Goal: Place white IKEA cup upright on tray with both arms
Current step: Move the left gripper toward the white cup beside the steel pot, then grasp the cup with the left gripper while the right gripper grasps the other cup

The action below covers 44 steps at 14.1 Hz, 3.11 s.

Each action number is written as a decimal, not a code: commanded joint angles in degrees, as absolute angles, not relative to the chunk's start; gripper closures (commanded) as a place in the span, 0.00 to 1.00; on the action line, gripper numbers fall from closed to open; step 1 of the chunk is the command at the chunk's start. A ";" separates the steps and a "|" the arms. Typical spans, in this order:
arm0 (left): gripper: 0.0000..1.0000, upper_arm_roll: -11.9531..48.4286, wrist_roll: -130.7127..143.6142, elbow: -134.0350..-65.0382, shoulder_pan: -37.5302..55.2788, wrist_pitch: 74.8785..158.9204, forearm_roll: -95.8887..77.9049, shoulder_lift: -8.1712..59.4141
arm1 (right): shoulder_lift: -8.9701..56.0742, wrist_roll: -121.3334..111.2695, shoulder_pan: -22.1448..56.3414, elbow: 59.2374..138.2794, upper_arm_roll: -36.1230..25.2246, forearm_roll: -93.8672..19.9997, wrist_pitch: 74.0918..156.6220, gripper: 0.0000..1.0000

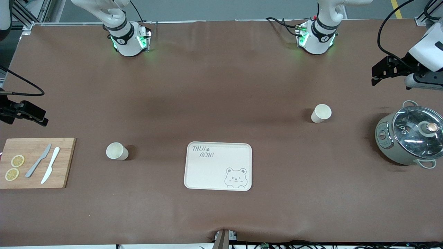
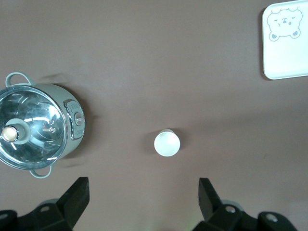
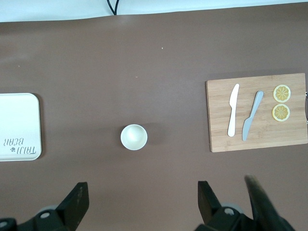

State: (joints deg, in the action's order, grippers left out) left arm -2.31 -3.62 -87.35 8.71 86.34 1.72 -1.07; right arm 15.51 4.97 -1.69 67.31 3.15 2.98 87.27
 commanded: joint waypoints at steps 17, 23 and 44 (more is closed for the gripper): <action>0.00 -1.15 -0.17 -86.22 9.67 86.30 1.67 2.11 | 15.12 5.36 -1.76 68.12 3.34 3.60 87.36 0.00; 0.00 -1.05 -1.49 -100.77 8.53 98.66 -0.97 -1.74 | 15.12 5.36 -1.76 68.82 3.34 3.43 87.36 0.00; 0.00 -1.05 -7.20 -145.62 5.45 149.92 -0.62 -4.04 | 7.56 2.11 -7.02 97.01 2.99 1.67 105.45 0.00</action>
State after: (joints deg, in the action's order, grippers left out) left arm -1.36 -5.52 -141.92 5.95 145.46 -0.02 -3.00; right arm 8.99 3.63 -4.91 93.02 2.49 2.49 102.75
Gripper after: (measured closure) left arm 0.000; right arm 0.000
